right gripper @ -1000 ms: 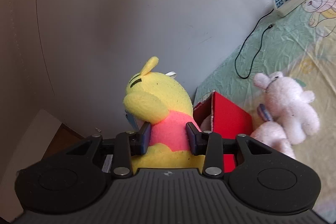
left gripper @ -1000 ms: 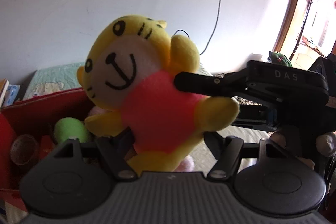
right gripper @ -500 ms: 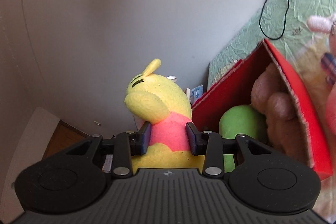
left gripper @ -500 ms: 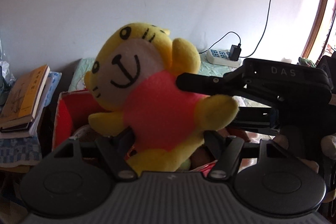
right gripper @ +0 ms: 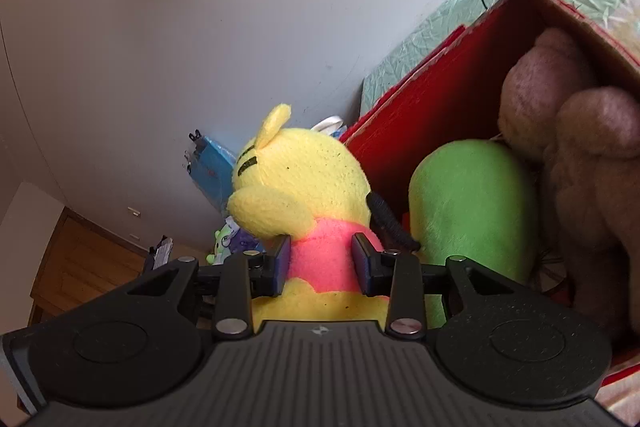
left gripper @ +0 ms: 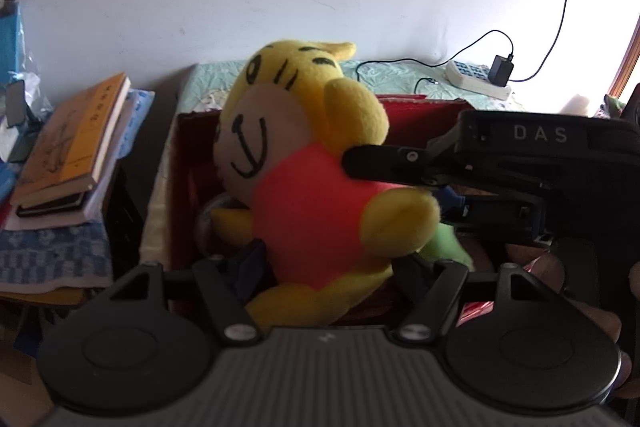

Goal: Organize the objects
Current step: 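Lift the tiger plush with both grippers and carry it over the red box, then lower the tiger plush into the box and open both grippers, then move both grippers over the bed toward the white bunny with blue bow, then close both grippers on the white bunny's body, then lift the white bunny with both grippers and carry it over the box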

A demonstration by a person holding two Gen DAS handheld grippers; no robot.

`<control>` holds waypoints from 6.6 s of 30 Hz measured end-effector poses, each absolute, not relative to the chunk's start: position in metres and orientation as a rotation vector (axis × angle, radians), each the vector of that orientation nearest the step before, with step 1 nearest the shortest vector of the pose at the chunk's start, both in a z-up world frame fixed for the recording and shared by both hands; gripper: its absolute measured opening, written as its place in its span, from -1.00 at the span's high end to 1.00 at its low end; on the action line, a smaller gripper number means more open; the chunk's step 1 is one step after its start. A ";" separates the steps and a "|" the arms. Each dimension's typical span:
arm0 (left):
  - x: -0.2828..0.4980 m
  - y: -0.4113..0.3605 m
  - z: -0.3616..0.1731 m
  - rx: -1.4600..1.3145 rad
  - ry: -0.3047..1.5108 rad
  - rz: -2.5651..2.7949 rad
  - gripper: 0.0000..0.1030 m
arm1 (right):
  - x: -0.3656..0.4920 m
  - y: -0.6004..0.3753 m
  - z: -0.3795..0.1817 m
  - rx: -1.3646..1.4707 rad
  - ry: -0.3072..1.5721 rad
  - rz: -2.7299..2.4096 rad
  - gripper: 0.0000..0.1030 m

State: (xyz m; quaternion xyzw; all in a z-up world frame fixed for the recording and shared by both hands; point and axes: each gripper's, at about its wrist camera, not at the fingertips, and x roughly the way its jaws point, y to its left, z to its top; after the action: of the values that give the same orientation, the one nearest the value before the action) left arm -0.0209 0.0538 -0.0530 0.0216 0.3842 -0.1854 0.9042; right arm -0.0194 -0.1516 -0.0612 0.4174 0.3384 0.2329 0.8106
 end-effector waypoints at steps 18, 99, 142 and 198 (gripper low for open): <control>-0.052 0.078 -0.042 0.015 0.748 -0.355 -0.36 | -0.019 -0.102 -0.053 0.526 0.802 0.613 0.30; -0.083 -0.251 -0.099 0.218 1.043 -0.339 -0.73 | -0.102 -0.436 -0.125 0.812 0.900 0.360 0.24; -0.078 -0.236 -0.110 0.223 1.091 -0.432 -0.72 | -0.056 -0.380 -0.141 0.779 1.011 0.483 0.25; -0.133 -0.260 -0.064 0.127 0.918 -0.622 -0.63 | -0.138 -0.419 -0.102 0.731 0.843 0.483 0.24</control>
State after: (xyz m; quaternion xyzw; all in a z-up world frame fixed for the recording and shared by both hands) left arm -0.1325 -0.2603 -0.0640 0.0603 0.4355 -0.2950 0.8483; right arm -0.1382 -0.4188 -0.1020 0.3435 0.3959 0.2268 0.8209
